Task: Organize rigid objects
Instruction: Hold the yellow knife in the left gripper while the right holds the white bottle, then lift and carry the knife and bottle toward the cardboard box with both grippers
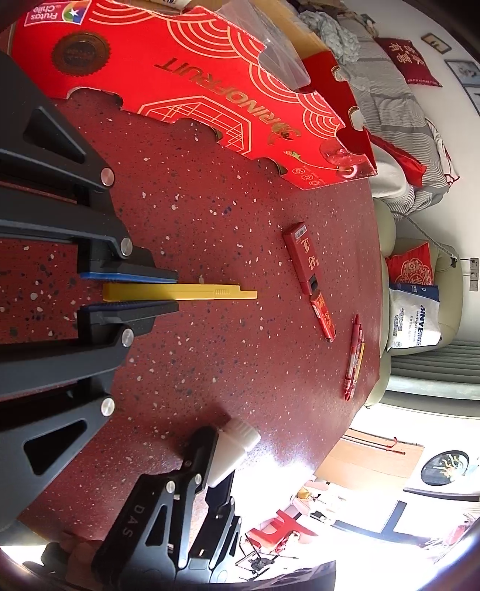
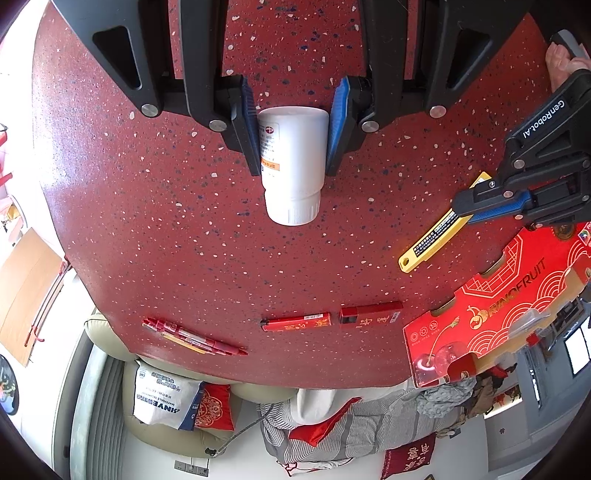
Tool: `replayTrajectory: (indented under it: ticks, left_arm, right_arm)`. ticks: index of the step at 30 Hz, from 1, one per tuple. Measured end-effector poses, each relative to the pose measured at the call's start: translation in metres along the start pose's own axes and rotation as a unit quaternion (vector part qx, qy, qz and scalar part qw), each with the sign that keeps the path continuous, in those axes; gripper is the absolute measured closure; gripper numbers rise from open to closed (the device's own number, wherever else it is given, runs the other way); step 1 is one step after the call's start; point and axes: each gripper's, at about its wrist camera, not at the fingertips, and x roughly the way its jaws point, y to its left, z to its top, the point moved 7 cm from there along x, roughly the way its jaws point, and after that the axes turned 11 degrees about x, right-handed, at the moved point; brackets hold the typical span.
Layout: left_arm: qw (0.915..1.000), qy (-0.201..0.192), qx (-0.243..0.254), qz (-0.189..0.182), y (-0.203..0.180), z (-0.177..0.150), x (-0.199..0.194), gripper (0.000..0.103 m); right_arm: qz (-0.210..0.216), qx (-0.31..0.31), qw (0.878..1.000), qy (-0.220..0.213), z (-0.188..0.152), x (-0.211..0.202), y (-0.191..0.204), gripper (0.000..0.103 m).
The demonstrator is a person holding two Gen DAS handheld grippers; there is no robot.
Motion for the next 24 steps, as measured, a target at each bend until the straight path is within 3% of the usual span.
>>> replayTrajectory:
  ticks: [6,11,17,24]
  left_arm:
    - [0.9997,0.000,-0.021,-0.013,0.001,-0.015,-0.013,0.094]
    - [0.9995,-0.019,-0.022,-0.014,-0.001,-0.024,-0.033,0.094]
    - [0.9976,-0.050,-0.045,-0.016,0.004,-0.034,-0.070,0.094]
    - [0.9933,-0.091,-0.071,-0.010,0.022,-0.035,-0.104,0.094]
  right_arm:
    - [0.004,0.004,1.000,0.010,-0.019,-0.014,0.006,0.069]
    - [0.032,0.023,0.999,0.005,-0.035,-0.030,0.019,0.069]
    - [0.083,0.027,0.996,-0.029,-0.041,-0.064,0.059,0.069]
    - [0.120,-0.019,0.991,-0.049,-0.032,-0.084,0.117,0.069]
